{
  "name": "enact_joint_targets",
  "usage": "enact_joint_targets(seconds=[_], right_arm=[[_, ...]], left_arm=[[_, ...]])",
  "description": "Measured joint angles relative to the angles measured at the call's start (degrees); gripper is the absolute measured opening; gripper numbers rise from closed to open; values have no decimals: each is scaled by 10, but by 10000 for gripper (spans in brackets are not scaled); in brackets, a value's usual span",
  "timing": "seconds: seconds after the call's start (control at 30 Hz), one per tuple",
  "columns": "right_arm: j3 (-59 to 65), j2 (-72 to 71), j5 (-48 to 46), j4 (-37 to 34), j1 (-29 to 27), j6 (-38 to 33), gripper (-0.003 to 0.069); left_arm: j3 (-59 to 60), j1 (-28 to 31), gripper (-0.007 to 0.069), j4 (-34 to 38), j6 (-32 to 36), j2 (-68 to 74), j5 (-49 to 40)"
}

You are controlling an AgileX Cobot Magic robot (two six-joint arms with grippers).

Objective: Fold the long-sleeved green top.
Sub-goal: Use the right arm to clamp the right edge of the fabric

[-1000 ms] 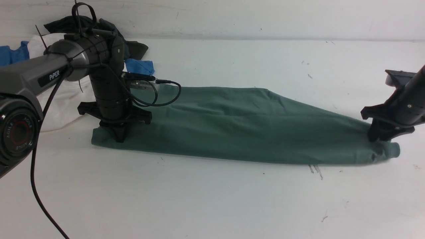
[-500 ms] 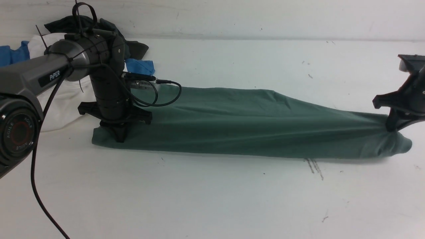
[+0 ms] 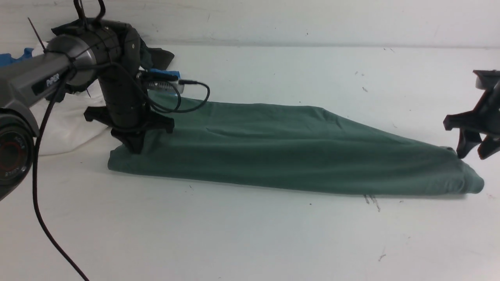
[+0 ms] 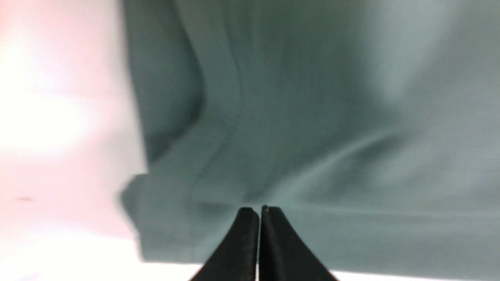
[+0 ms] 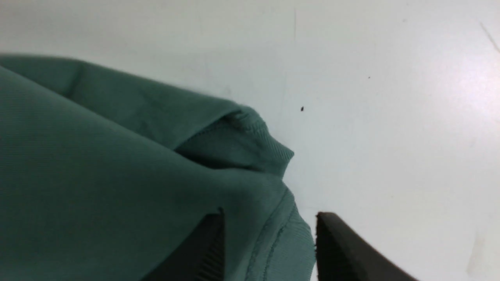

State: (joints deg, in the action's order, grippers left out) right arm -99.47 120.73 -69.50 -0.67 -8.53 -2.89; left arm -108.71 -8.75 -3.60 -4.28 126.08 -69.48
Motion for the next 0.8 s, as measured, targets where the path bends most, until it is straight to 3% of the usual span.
enact_joint_targets(seconds=[0.1,0.2,0.3,0.53,0.57,0.63,0.8], right_arm=[[-26,-5,-3,-7,0,10,477],[-29,-18,-5,-31,0,10,512],[-28,-29,-8,-65,1,8,501],[-24,-35,-10,-86,37,-23,281],[-24,-35,-10,-86,37,-23,281],[-24,-35,-10,-86,46,-28,192],[-24,-34,-10,-86,48,-31,62]], left_arm=[[-24,0,-4,-1,-16,-25,-4],[-40,0,-4,-1,-21,-32,-9],[-49,0,-4,4,-21,-33,-6],[-52,0,-4,86,8,16,57],[-52,0,-4,88,9,19,59],[-52,0,-4,103,20,45,64],[-52,0,-4,60,5,68,63]])
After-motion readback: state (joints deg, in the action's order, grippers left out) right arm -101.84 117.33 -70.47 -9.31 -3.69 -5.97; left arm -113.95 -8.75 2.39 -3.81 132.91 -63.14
